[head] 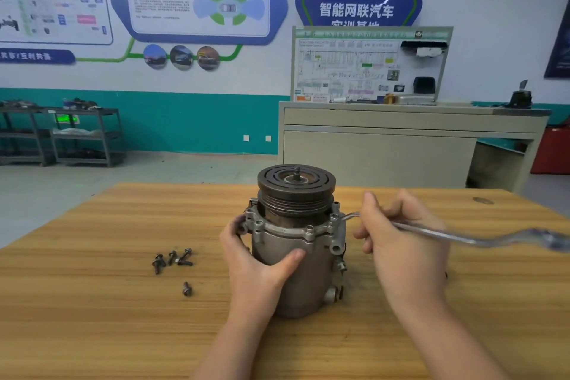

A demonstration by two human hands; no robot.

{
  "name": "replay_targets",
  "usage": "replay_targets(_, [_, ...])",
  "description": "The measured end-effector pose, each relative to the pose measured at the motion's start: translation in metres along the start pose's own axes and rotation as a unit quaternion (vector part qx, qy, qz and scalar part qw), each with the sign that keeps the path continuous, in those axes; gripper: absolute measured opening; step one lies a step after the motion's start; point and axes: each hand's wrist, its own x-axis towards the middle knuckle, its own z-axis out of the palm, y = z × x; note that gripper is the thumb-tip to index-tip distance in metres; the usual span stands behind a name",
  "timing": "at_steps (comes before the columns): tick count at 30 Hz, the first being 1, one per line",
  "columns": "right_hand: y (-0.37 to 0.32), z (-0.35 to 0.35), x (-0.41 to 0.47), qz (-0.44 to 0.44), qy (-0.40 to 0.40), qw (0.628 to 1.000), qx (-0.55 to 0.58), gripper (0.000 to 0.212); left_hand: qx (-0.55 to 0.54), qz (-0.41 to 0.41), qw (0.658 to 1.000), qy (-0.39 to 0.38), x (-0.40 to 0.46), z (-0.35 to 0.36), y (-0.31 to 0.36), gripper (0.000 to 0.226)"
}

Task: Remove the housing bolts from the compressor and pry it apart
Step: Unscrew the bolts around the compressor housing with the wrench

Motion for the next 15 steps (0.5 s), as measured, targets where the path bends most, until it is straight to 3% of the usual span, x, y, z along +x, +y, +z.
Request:
replay_targets(4, [0.003,0.009,-0.01,-0.023,0.03,0.999,0.001,0.046,0.059,0.05,0.995,0.063,-0.008,0.005,0.003,0.094])
replay_targets(7, [-0.006,0.017,-0.012,-0.144,0.032,0.982,-0.12,0.052,0.058,0.054,0.995,0.064,-0.009,0.005,0.002,0.094])
replay_targets(9, [-0.01,0.02,-0.017,-0.181,0.017,0.975,-0.129,0.052,0.037,0.041,0.997,0.053,-0.009,0.004,0.001,0.09])
replay_targets(11, [-0.007,0.017,-0.021,-0.129,0.027,0.988,-0.085,0.051,0.002,0.028,0.998,0.05,-0.008,0.003,0.0,0.083])
replay_targets(13, [0.004,0.008,-0.016,-0.008,0.034,0.999,-0.001,0.049,-0.014,0.02,0.998,0.058,-0.005,0.002,-0.001,0.078])
replay_targets(15, [0.015,-0.005,-0.001,0.128,-0.001,0.983,0.134,0.045,-0.007,0.016,0.998,0.062,-0.003,0.002,-0.003,0.078])
